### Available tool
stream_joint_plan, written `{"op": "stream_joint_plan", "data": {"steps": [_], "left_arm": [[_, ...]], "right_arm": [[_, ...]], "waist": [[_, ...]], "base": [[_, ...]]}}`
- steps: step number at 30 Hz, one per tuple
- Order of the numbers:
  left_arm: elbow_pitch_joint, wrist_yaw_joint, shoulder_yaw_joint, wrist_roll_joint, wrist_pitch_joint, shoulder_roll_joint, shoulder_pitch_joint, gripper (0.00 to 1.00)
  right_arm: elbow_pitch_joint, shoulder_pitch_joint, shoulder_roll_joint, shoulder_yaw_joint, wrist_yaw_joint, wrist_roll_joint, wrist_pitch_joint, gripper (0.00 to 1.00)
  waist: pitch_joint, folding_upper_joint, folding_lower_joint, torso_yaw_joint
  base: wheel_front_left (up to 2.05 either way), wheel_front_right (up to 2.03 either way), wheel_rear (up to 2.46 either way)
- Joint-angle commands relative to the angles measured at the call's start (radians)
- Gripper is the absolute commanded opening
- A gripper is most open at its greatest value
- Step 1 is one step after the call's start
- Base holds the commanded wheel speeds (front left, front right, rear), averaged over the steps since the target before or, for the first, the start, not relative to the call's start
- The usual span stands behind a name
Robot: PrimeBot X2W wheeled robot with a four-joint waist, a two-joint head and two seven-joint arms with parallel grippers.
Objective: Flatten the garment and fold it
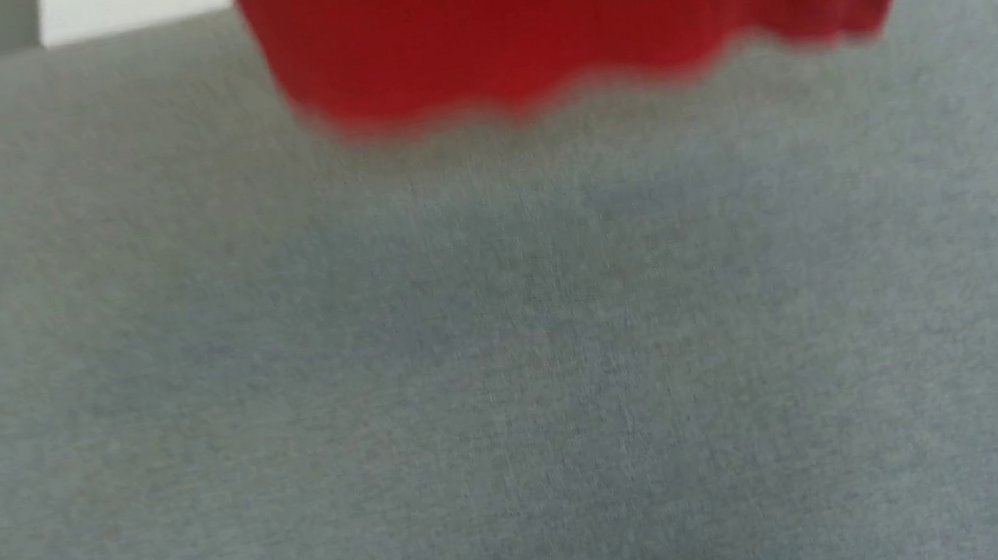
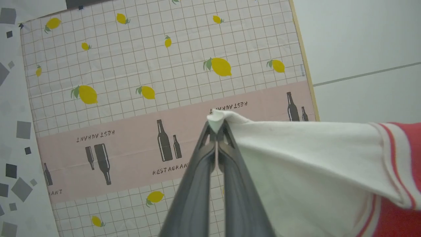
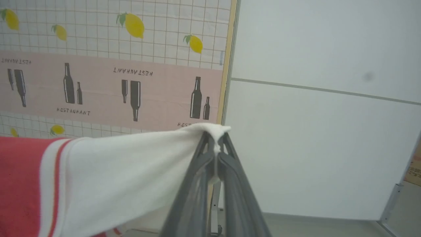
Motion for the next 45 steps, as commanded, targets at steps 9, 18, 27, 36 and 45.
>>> {"op": "stream_joint_plan", "data": {"steps": [9,18,27,36,45], "left_arm": [[0.258,-0.076,0.004,0.038,-0.090,-0.111,-0.224,0.00],[0.390,-0.104,-0.019,0.024,-0.159,-0.169,-0.184,0.00],[0.432,-0.102,-0.059,-0.024,-0.227,-0.211,0.072,0.00],[0.395,-0.086,-0.156,-0.048,-0.221,-0.151,0.471,0.00],[0.303,-0.080,-0.241,-0.048,-0.134,-0.025,0.688,0.00]], "right_arm": [[0.264,-0.252,0.024,0.084,-0.001,-0.050,-0.189,0.00],[0.416,-0.265,0.049,0.155,-0.001,-0.040,-0.301,0.00],[0.457,-0.031,0.051,0.238,-0.001,0.007,-0.354,0.00],[0.390,0.387,-0.027,0.397,-0.001,0.075,-0.207,0.00],[0.269,0.602,-0.127,0.403,-0.001,0.097,-0.038,0.00]], "waist": [[0.232,-0.0001,-0.0002,0.000],[0.288,-0.0001,-0.0002,0.030],[0.216,-0.0001,-0.0002,0.056],[0.007,-0.0001,-0.0002,0.060],[-0.122,-0.0001,-0.0002,0.063]], "base": [[0.00,0.00,0.00],[0.00,0.00,0.00],[0.00,0.00,0.00],[0.00,0.00,0.00],[0.00,0.00,0.00]]}}
